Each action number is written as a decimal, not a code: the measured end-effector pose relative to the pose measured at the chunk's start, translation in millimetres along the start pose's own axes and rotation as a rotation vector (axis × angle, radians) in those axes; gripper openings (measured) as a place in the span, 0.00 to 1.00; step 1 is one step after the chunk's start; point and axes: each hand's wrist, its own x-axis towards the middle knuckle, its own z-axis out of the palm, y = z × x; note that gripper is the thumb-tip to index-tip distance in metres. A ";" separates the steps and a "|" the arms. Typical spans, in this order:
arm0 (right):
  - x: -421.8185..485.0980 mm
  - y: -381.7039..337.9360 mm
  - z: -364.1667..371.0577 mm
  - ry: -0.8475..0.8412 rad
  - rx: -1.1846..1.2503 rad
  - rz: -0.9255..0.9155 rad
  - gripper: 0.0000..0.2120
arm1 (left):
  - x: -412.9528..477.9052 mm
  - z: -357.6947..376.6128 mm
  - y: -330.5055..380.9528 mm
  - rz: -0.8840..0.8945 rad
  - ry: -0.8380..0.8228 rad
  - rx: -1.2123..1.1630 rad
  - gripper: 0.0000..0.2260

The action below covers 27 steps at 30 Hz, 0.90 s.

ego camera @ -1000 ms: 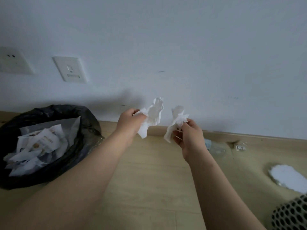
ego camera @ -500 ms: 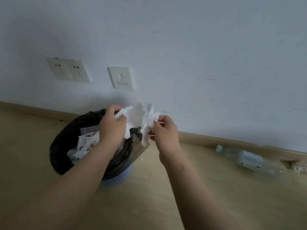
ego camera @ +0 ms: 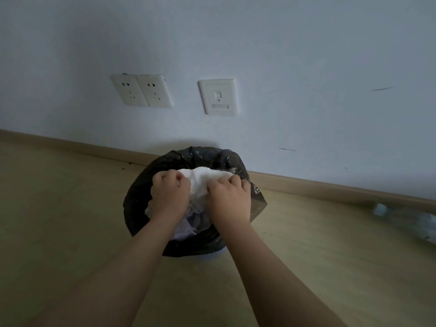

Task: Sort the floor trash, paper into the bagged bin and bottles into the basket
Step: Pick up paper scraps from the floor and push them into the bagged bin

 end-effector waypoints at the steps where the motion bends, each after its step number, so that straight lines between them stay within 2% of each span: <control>1: 0.4 -0.3 3.6 -0.052 -0.042 -0.007 0.09 | 3.9 4.4 -0.8 -0.020 -0.036 -0.019 0.11; 4: 4.1 1.2 7.7 -0.153 -0.073 0.012 0.08 | 12.1 16.6 -10.2 -0.041 -0.185 0.064 0.16; 7: 8.2 10.1 6.7 -0.211 -0.026 0.003 0.10 | 13.6 31.9 -27.5 0.007 -0.441 0.385 0.20; 9: 7.9 18.5 3.6 -0.209 0.057 0.009 0.12 | 12.5 42.2 -31.3 0.066 -0.562 0.508 0.22; 13: -2.4 43.9 -11.4 -0.101 0.123 0.068 0.12 | 6.1 59.3 -8.3 0.158 -0.653 0.498 0.22; 17: -18.3 84.0 -35.6 -0.009 0.058 0.142 0.12 | -14.9 84.1 30.2 0.192 -0.740 0.353 0.21; 23: -53.8 155.7 -77.4 -0.053 0.000 0.333 0.13 | -68.0 119.4 100.2 0.271 -0.811 0.305 0.22; 27: -90.1 199.8 -110.3 -0.054 -0.012 0.434 0.13 | -114.5 136.4 147.6 0.385 -0.870 0.271 0.24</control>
